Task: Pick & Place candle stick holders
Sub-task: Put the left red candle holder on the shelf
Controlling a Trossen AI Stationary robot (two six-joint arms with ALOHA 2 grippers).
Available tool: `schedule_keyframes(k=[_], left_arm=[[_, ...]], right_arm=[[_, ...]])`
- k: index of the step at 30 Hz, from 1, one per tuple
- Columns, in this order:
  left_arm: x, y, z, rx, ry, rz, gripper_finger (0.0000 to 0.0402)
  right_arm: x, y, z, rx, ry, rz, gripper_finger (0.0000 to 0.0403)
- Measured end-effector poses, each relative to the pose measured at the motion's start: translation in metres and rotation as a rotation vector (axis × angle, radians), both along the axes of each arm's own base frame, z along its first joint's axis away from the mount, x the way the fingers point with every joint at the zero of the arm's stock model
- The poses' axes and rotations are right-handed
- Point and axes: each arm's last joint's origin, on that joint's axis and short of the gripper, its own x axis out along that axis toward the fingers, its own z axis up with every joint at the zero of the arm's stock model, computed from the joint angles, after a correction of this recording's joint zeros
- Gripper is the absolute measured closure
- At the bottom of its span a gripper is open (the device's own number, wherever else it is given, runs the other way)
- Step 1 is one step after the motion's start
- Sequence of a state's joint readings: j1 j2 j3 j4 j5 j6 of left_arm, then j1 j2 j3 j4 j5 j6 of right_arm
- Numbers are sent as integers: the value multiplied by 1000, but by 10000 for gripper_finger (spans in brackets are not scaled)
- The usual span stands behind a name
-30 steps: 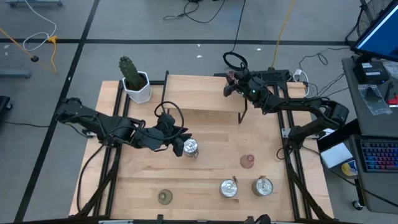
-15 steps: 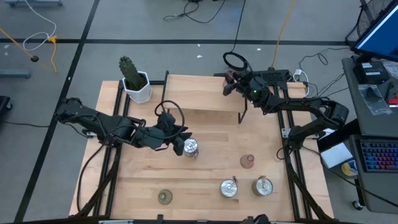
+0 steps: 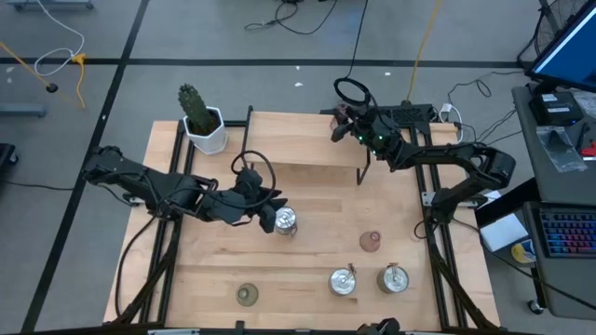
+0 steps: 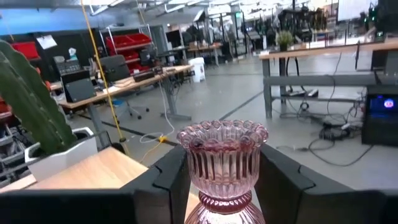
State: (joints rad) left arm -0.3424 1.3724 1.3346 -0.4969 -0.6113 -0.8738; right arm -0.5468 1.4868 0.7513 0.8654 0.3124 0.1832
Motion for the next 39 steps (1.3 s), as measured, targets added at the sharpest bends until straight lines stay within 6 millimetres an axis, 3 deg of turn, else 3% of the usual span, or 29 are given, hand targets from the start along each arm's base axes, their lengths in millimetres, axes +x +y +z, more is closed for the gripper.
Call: schedule_keyframes(k=[25, 39], left_arm=[[2, 6, 0, 7, 3, 15, 234], [2, 6, 0, 4, -1, 16, 234]], right_arm=[[2, 2, -10, 47, 103, 36, 253], [2, 2, -10, 47, 100, 36, 210]])
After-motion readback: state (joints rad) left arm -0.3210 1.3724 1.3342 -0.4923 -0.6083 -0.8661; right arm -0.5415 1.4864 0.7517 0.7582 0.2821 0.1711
